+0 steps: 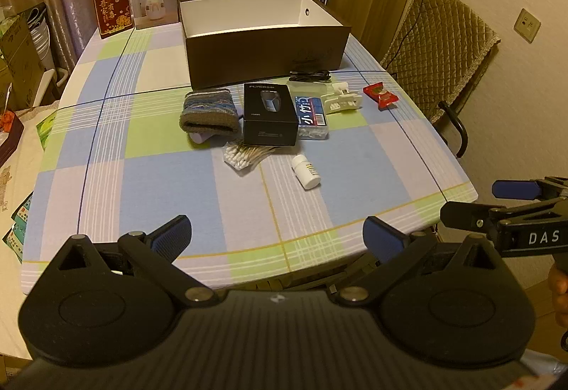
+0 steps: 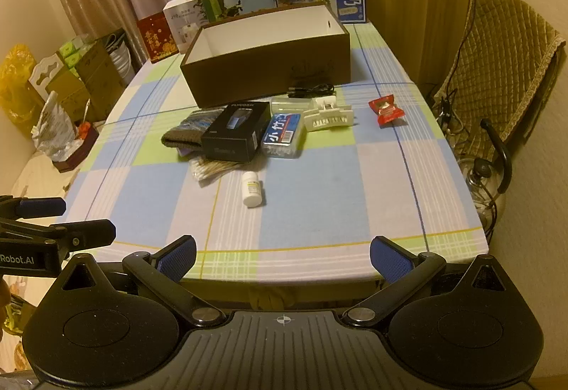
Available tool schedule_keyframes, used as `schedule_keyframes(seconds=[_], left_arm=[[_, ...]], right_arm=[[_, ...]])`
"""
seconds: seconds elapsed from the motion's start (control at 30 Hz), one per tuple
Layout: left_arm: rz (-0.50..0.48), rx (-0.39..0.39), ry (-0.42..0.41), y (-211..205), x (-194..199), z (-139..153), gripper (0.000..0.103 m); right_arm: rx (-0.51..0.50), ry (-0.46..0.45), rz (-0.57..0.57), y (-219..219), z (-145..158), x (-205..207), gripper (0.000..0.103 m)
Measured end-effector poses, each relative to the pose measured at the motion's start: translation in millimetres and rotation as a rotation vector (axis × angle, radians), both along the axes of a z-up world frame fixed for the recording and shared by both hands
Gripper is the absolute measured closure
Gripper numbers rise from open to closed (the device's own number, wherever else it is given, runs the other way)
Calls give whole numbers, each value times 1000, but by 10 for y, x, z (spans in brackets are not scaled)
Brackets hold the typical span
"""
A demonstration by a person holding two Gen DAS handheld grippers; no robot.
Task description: Organize objects
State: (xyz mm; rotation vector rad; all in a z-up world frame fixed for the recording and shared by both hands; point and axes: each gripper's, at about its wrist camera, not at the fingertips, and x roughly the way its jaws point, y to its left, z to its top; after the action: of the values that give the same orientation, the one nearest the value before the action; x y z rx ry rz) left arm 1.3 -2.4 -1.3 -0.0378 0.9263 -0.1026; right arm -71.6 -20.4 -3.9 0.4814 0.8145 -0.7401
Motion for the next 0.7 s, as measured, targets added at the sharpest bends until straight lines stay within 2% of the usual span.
schedule_keyframes(seconds=[0.7], left_arm=[[-26, -11, 1, -13, -6, -1, 1]], right_arm=[[2, -2, -35, 6, 2, 19, 2]])
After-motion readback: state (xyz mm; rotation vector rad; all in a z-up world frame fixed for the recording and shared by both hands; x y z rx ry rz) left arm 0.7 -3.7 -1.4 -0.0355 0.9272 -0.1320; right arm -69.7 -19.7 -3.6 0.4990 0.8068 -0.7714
